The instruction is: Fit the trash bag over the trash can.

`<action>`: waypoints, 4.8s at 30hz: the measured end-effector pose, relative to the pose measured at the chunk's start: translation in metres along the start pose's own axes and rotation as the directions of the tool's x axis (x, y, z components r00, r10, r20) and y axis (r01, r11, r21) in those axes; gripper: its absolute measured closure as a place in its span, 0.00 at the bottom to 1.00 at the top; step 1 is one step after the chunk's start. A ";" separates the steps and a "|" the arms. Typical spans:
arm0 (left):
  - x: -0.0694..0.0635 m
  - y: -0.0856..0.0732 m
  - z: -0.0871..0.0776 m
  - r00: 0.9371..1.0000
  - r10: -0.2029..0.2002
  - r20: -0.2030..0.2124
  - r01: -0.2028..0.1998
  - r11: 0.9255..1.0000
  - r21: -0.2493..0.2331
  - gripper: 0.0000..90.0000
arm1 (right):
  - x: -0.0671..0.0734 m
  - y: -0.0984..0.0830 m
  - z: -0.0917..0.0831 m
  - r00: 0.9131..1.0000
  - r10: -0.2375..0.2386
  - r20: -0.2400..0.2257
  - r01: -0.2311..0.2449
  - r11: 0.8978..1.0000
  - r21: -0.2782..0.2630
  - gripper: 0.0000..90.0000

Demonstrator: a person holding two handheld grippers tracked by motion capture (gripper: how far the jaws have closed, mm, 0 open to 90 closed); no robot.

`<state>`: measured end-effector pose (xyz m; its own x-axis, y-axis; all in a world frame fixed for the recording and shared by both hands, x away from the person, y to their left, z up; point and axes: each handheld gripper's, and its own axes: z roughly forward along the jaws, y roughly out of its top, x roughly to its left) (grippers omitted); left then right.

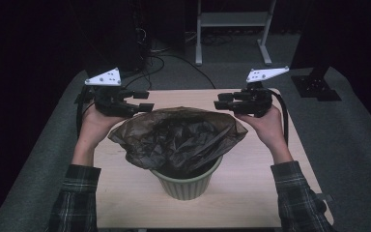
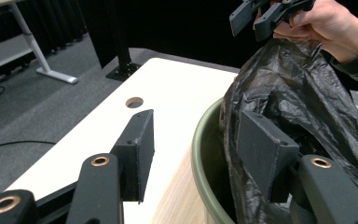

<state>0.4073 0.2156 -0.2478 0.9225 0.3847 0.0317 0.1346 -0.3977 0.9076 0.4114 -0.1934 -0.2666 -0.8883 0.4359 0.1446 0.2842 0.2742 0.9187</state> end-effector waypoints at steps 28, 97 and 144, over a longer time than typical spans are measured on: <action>-0.005 -0.023 0.012 0.993 -0.036 0.112 0.031 0.998 0.049 0.86 | 0.002 -0.015 0.018 0.996 0.001 -0.085 0.004 0.998 0.058 0.73; 0.012 -0.018 0.026 0.989 -0.063 0.136 0.060 0.998 0.029 1.00 | 0.002 -0.009 0.034 0.995 -0.030 -0.096 0.036 0.998 0.058 1.00; 0.030 -0.115 0.075 0.965 -0.253 0.061 0.245 0.962 0.125 0.73 | -0.037 -0.086 0.081 0.990 0.139 0.029 -0.142 0.979 0.146 0.80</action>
<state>0.4470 0.2101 -0.3828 0.8784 0.4217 -0.2249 0.4004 -0.3926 0.8280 0.4490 -0.1636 -0.3807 -0.8291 0.4948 0.2604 0.4572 0.3320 0.8251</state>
